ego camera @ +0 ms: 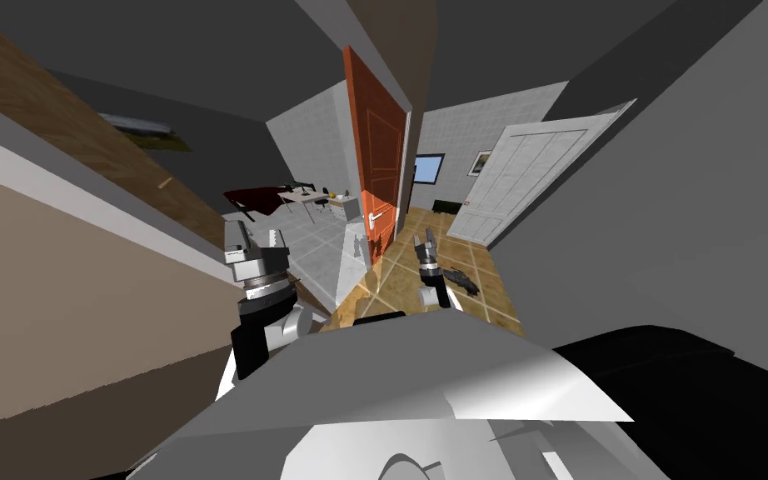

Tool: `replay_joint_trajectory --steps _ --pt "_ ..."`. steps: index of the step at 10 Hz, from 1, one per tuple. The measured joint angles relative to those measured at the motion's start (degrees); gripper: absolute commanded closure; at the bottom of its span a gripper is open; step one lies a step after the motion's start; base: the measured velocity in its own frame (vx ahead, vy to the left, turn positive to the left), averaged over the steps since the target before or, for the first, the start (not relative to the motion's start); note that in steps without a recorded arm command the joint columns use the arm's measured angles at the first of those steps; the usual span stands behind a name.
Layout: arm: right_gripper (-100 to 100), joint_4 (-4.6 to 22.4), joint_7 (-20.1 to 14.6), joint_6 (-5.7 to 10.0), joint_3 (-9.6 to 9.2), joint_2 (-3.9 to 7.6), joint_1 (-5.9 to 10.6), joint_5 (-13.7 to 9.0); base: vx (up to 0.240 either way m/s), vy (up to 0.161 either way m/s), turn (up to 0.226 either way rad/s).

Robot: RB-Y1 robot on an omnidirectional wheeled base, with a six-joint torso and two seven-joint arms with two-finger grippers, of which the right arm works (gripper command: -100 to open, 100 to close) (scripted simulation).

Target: Push the door open

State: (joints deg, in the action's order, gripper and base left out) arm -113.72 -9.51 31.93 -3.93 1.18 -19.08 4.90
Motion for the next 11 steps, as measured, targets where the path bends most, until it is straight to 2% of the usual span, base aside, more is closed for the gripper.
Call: replay_joint_trajectory --steps 3,9,11 --pt "-100 3.03 -0.27 -0.45 0.18 1.1 1.99 -0.37 0.072 -0.062 0.12" --pt "-100 11.46 -0.21 -0.84 0.08 2.25 7.24 -0.78 0.083 -0.093 0.133" --pt "-100 14.06 -0.34 -0.81 0.04 2.81 8.48 -0.99 0.068 -0.092 0.138"
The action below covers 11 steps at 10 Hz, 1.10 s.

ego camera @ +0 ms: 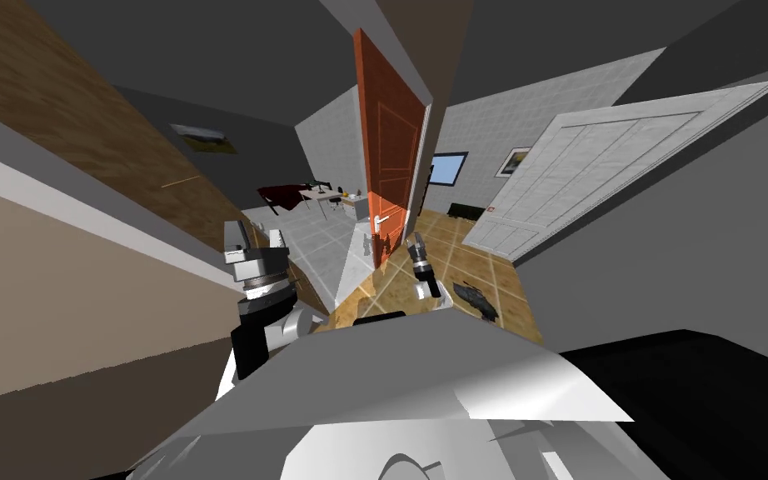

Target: Push the door open

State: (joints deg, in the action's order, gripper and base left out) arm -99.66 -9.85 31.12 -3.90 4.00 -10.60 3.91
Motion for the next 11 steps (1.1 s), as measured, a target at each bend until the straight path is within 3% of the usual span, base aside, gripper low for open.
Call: replay_joint_trajectory --steps 11 --pt "-100 17.01 -0.65 -0.88 0.37 2.59 10.46 -1.35 0.066 -0.108 0.157"
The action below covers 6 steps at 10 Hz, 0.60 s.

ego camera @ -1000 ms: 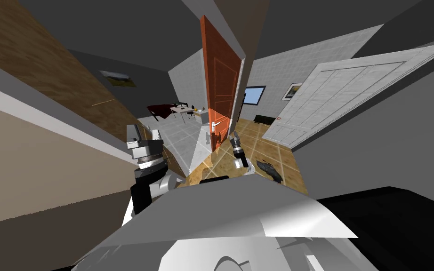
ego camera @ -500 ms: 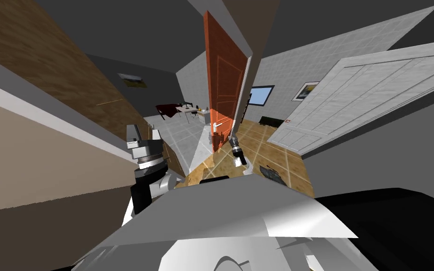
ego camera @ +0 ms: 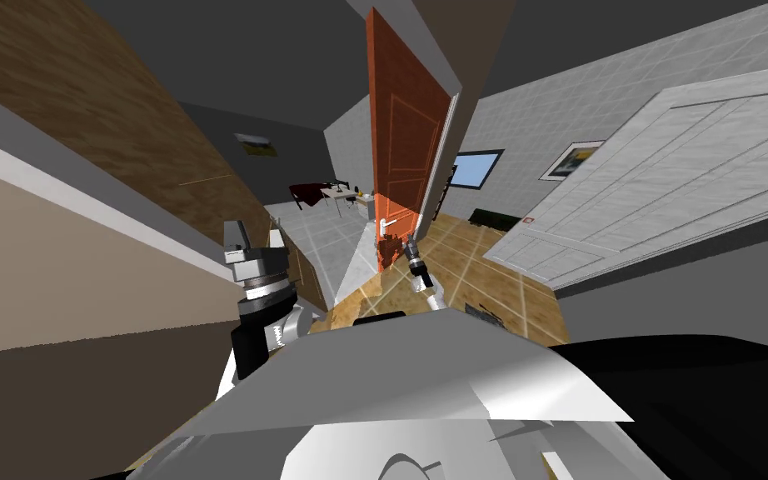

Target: Push the door open

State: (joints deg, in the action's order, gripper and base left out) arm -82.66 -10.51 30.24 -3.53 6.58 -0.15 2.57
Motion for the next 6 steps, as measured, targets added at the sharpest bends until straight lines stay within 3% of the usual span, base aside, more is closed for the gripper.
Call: replay_joint_trajectory --steps 3,6 --pt "-100 4.55 0.11 -0.31 -0.06 0.14 2.67 -0.23 0.052 -0.115 0.158" --pt "-100 9.64 -0.27 -0.28 0.09 0.98 5.65 -0.69 0.039 -0.125 0.156"
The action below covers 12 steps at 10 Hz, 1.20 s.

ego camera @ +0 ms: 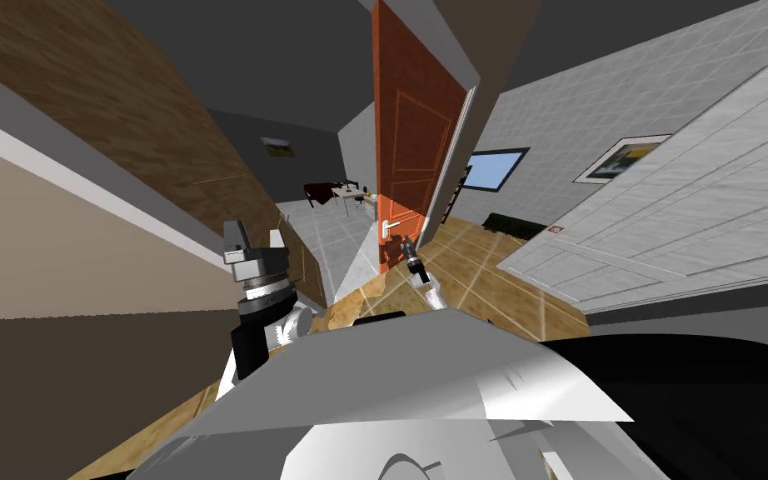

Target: Push the door open

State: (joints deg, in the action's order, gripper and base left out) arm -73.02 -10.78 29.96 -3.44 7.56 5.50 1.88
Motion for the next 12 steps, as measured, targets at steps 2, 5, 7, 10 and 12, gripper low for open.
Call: replay_joint_trajectory --steps 2,5,7,10,12 --pt "-100 3.36 0.0 -0.06 0.06 0.17 2.04 -0.21 0.05 -0.112 0.144" --pt "-100 7.3 -0.17 -0.45 0.03 0.61 4.38 -0.52 0.034 -0.119 0.152" --pt "-100 10.18 -0.29 -0.66 0.05 0.92 6.09 -0.75 0.042 -0.127 0.138" --pt "-100 14.49 -0.4 -0.87 0.12 1.22 8.75 -1.06 0.029 -0.12 0.142" --pt "-100 16.87 -0.39 -1.2 0.15 1.32 10.27 -1.24 0.025 -0.106 0.121"
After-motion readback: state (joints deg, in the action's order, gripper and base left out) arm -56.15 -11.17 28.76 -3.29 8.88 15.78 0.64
